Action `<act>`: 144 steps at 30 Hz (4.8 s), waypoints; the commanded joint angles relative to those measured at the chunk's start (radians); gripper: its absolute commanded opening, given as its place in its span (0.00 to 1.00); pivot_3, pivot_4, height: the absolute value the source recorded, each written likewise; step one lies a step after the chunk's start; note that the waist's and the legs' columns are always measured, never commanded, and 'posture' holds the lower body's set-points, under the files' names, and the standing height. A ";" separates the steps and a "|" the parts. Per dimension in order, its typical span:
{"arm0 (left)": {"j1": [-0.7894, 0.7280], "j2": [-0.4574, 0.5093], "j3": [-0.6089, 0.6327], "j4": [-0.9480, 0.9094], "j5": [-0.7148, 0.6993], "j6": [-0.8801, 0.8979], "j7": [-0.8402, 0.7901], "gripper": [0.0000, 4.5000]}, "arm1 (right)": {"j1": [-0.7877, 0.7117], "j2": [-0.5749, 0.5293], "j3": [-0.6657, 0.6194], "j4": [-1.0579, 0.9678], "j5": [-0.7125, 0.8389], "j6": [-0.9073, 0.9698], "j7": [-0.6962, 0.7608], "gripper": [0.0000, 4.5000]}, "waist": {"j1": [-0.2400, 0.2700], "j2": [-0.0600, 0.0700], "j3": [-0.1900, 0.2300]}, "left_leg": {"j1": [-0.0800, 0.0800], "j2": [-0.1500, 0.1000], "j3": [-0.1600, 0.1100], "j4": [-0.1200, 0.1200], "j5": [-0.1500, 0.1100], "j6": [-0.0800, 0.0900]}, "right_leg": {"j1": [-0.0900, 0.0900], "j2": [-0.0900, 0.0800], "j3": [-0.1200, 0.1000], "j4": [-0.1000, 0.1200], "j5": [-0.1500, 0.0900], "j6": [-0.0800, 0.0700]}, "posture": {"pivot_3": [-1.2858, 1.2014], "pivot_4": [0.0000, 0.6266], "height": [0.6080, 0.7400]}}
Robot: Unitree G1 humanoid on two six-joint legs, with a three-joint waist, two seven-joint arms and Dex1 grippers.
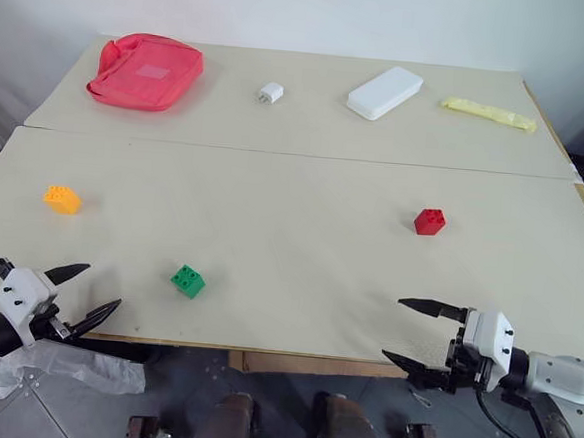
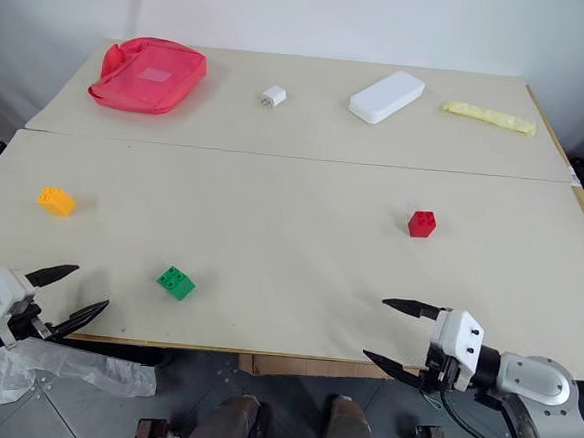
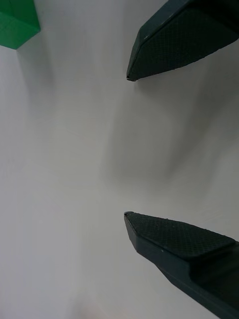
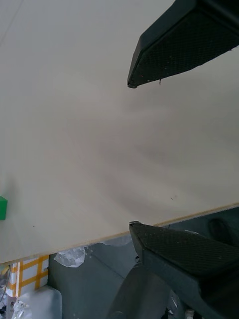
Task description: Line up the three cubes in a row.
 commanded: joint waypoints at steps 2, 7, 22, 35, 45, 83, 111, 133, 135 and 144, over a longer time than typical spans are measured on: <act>0.000 0.019 0.036 -0.023 0.001 -0.023 0.005 0.99 | -0.010 0.013 -0.066 0.005 0.033 0.008 -0.035 1.00 | 0.000 0.000 0.000 | 0.000 0.000 0.000 0.000 0.000 0.000 | 0.000 0.000 0.000 0.000 0.000 0.000 | 0.52 0.24 1.00; -0.033 0.038 0.046 -0.176 -0.184 0.215 -0.052 0.99 | 0.038 0.051 -0.185 -0.077 0.159 0.155 -0.177 1.00 | 0.001 0.000 0.000 | 0.000 0.000 0.000 0.000 0.000 0.000 | 0.000 0.000 0.000 0.000 0.000 0.000 | 0.52 0.24 1.00; -0.490 -0.006 -0.355 -0.304 -0.128 0.374 -0.158 0.99 | -0.059 0.147 -0.336 0.128 0.005 0.108 -0.447 1.00 | -0.029 0.005 -0.002 | 0.001 -0.001 0.002 -0.001 0.001 -0.001 | 0.000 0.002 0.001 0.002 0.001 0.001 | 0.52 0.24 1.00; -0.561 -0.105 -0.377 -0.312 -0.084 0.339 -0.096 0.99 | -0.590 0.215 -0.014 0.142 -0.149 0.639 -0.842 1.00 | -0.021 0.005 -0.002 | -0.002 -0.003 0.002 0.003 0.004 -0.001 | -0.005 0.000 0.004 0.010 0.000 0.001 | 0.52 0.24 1.00; -0.566 -0.119 -0.382 -0.317 -0.067 0.329 -0.087 1.00 | -0.719 0.321 0.024 0.300 -0.250 0.631 -0.945 0.91 | -0.028 0.005 -0.002 | -0.003 -0.004 0.001 0.002 0.004 -0.001 | -0.006 0.001 0.003 0.012 0.000 0.001 | 0.52 0.24 1.00; -0.310 -0.091 -0.260 -0.555 -0.106 0.435 0.002 1.00 | -0.965 0.254 0.435 0.704 -0.253 0.096 0.267 0.34 | -0.029 0.003 0.000 | -0.002 -0.002 0.000 0.003 0.003 -0.001 | -0.004 0.001 0.000 0.009 0.001 0.001 | 0.52 0.24 1.00; 0.342 -0.163 0.331 -0.273 -0.157 0.224 -0.114 1.00 | -0.605 0.272 0.204 0.318 0.117 -0.105 0.456 0.99 | -0.016 0.003 0.001 | 0.000 0.000 -0.003 0.001 -0.001 -0.001 | 0.002 -0.001 -0.003 -0.001 0.000 -0.001 | 0.52 0.24 1.00; 0.137 -0.448 -0.160 -0.573 -0.004 0.250 0.287 1.00 | -0.505 0.169 0.119 0.297 0.120 -0.170 0.399 0.99 | -0.021 0.004 0.001 | 0.000 0.001 -0.002 0.003 -0.002 -0.002 | 0.002 0.002 -0.003 0.000 0.000 0.000 | 0.52 0.24 1.00; 0.127 -0.451 -0.170 -0.554 0.012 0.244 0.305 0.91 | -0.501 0.174 0.118 0.291 0.113 -0.174 0.381 1.00 | -0.022 0.004 0.001 | 0.000 0.001 -0.002 0.003 -0.002 -0.002 | 0.001 0.002 -0.003 0.000 0.000 0.000 | 0.52 0.24 1.00; 0.066 -0.410 -0.183 -0.475 -0.028 0.224 0.247 0.33 | -0.479 0.194 0.128 0.273 0.079 -0.193 0.307 1.00 | -0.017 0.004 0.001 | 0.000 0.001 -0.002 0.003 -0.001 -0.002 | 0.002 0.001 -0.003 0.000 0.000 0.000 | 0.52 0.24 1.00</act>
